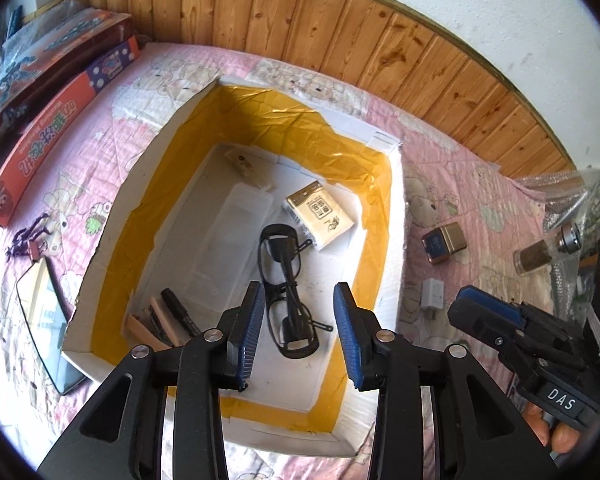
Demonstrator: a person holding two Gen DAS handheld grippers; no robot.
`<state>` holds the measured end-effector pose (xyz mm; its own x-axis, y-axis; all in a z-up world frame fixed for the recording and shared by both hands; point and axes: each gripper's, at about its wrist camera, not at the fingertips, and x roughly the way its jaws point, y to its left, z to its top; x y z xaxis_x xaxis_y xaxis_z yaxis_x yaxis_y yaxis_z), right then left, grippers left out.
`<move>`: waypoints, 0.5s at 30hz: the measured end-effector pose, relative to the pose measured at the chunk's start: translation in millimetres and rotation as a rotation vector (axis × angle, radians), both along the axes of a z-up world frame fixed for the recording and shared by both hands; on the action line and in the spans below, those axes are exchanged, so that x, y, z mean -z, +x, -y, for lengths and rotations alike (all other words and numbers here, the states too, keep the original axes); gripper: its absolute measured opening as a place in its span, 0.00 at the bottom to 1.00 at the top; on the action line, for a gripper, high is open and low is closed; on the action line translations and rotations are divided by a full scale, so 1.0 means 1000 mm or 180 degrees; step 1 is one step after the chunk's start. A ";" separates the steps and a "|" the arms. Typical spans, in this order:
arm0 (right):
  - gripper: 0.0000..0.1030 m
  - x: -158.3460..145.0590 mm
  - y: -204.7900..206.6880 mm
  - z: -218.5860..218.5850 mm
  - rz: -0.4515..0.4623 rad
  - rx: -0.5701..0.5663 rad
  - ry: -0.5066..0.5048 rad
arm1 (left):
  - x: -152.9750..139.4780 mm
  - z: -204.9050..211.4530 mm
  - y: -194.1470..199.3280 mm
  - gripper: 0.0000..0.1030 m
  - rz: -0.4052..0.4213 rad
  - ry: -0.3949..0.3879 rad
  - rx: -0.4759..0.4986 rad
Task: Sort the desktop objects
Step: 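Move both open tools back over the remaining items on the bedspread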
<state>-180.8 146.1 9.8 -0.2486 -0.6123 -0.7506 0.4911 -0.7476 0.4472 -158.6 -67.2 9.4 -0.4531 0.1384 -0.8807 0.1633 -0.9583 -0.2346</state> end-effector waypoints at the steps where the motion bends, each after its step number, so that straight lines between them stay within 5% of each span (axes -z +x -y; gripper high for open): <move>1: 0.29 0.002 0.001 -0.008 0.0006 0.0043 -0.0010 | -0.002 -0.005 -0.002 0.38 -0.0026 0.0000 0.0054; 15: 0.30 0.067 0.017 -0.149 0.0497 0.1098 0.0162 | 0.020 -0.114 -0.034 0.44 0.0206 0.0154 0.0959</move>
<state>-163.9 294.8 -57.1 -0.3139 -0.4735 -0.8230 0.1356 -0.8803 0.4547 -192.4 46.5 -10.6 -0.3285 0.3005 -0.8954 -0.1103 -0.9538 -0.2796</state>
